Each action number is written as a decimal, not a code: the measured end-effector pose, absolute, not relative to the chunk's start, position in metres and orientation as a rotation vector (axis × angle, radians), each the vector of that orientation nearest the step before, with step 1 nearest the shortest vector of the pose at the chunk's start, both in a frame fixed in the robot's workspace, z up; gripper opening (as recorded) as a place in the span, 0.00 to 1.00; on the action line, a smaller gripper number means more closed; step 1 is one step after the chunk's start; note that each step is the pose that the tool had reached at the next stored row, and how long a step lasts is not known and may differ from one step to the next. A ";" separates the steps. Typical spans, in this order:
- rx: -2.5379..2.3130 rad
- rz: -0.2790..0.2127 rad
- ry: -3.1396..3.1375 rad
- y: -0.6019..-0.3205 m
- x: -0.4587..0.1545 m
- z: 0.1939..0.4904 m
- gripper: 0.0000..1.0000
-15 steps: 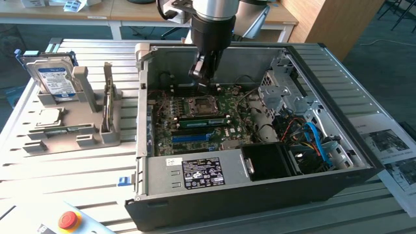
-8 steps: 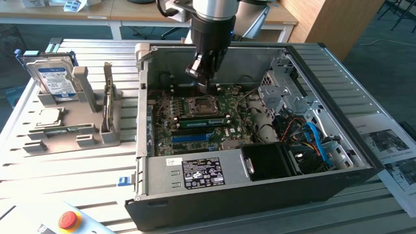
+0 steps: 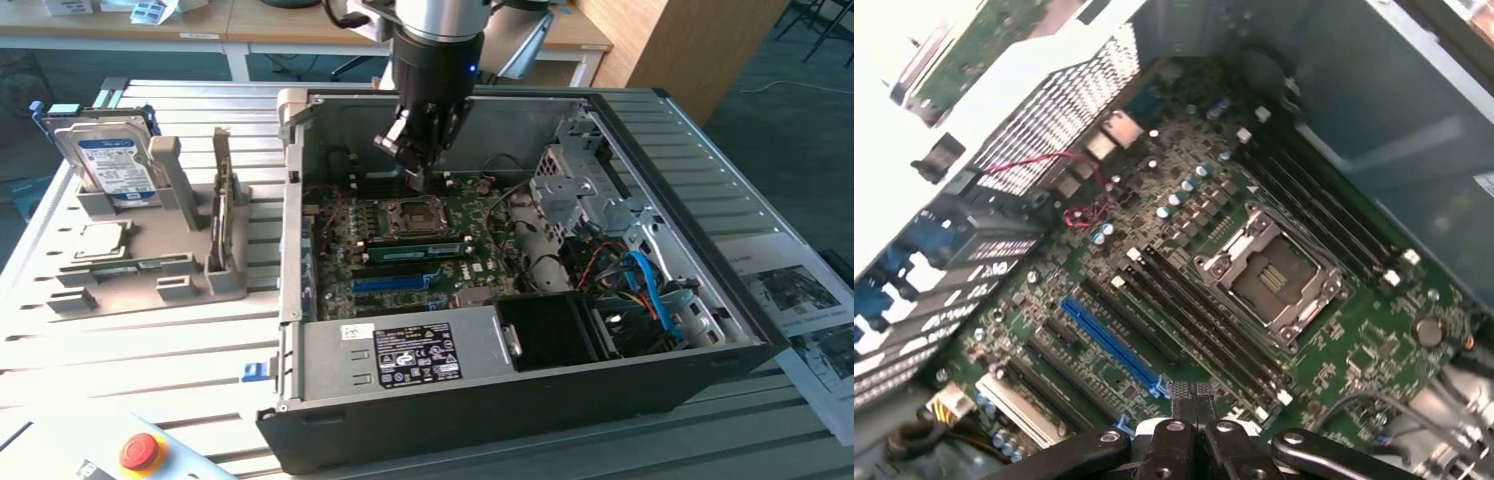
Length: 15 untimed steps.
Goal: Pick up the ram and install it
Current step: 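Press down the ram until it locks into place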
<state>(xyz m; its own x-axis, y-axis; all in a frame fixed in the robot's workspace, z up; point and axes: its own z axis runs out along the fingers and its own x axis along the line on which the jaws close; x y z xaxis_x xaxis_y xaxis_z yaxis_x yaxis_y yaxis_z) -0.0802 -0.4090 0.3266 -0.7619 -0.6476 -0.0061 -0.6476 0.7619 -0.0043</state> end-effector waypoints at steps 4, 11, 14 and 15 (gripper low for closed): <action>-0.979 -0.003 2.978 -0.409 -0.080 0.327 0.10; -0.789 -0.004 3.034 -0.409 -0.080 0.327 0.10; -0.704 -0.004 3.055 -0.409 -0.080 0.327 0.10; -0.677 -0.004 3.061 -0.409 -0.080 0.327 0.10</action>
